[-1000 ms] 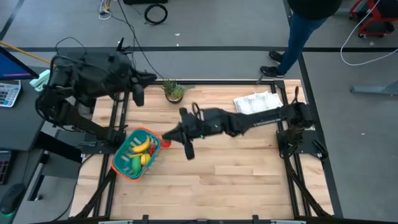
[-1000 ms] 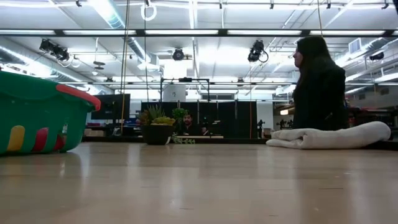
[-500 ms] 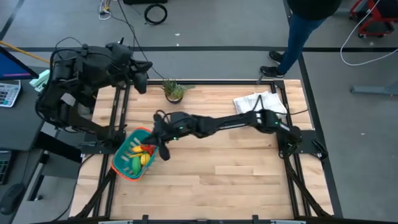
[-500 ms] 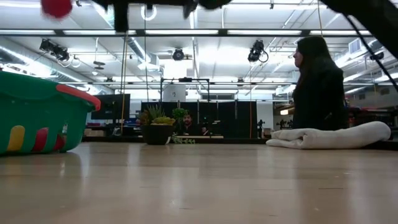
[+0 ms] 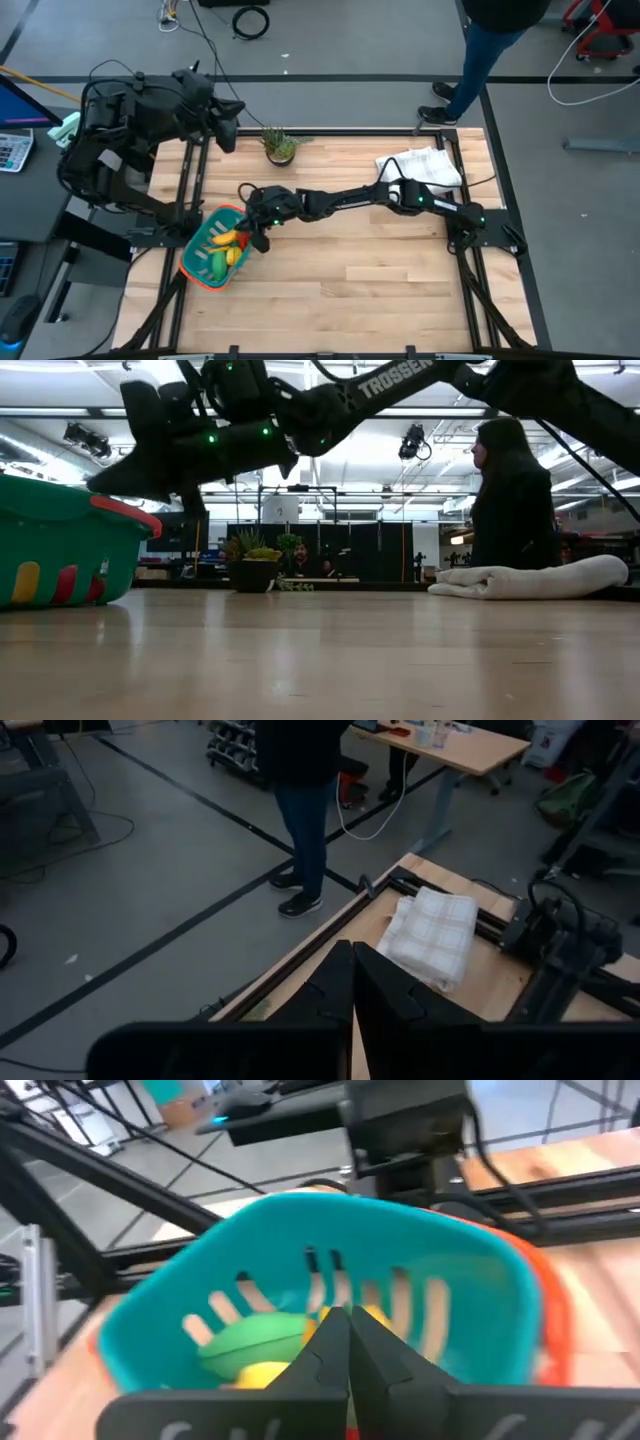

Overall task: Pick and placing Produce into tupperware
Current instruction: Put the red strawberry into the blue basket, then return to Home Position

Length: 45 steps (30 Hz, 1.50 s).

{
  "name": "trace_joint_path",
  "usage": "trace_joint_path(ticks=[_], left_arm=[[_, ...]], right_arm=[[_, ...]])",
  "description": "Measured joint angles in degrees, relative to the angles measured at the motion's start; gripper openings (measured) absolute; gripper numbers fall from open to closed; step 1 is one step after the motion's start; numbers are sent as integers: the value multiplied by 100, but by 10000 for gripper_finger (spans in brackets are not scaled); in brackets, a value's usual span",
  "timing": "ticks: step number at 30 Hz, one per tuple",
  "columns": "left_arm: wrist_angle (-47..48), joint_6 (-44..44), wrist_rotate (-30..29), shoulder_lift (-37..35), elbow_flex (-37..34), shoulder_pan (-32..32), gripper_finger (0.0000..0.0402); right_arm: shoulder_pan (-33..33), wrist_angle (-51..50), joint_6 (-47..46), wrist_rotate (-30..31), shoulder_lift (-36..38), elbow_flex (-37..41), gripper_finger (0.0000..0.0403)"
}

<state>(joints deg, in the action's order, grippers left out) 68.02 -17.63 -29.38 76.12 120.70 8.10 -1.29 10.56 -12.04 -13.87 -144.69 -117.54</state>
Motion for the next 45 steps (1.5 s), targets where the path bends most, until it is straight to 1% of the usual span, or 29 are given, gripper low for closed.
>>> trace_joint_path(ticks=[2,7,10,16,20,24,27,29,32,34,36,38,40,41,42,43,45], left_arm=[[88,-82,3,0,0,0,13],[121,-122,1,0,0,11,21],[121,-122,1,0,0,11,22],[123,-125,1,0,0,11,11],[121,-125,1,0,-2,11,9],[122,-125,1,0,-2,11,17],[123,-127,1,0,-2,11,22],[126,-127,1,0,-2,11,22],[136,-114,1,0,-2,9,16],[136,-79,0,0,-4,9,12],[136,-55,0,-1,-4,9,10],[136,164,1,-28,-7,8,9],[132,451,3,-72,-9,2,11],[144,504,5,-121,-9,2,14],[176,502,4,-164,-11,2,17],[197,456,5,-229,-11,2,19],[274,256,6,-401,-11,1,23]], right_arm=[[-64,-52,29,3,-1,0,0],[-186,-546,162,77,-8,0,1],[-191,-600,167,24,-8,0,2],[-103,-574,173,10,-8,0,7],[-78,-594,160,-104,-8,0,26],[-70,-588,117,-113,-8,0,58],[-64,-591,-136,-130,-8,0,83],[-66,-582,-585,-216,6,0,98],[-74,-643,-1453,-719,170,7,114],[-95,-723,-1643,-1142,434,9,119],[-133,-967,-1512,-1656,848,9,121],[-165,-1503,-1266,-2079,1456,9,120],[-175,-2320,-843,-2273,2189,4,119],[-168,-2834,-546,-2243,2562,4,119],[-142,-3339,-254,-2063,2952,2,119],[-99,-3878,11,-1692,3336,2,119],[54,-4827,384,-674,4099,2,119]])
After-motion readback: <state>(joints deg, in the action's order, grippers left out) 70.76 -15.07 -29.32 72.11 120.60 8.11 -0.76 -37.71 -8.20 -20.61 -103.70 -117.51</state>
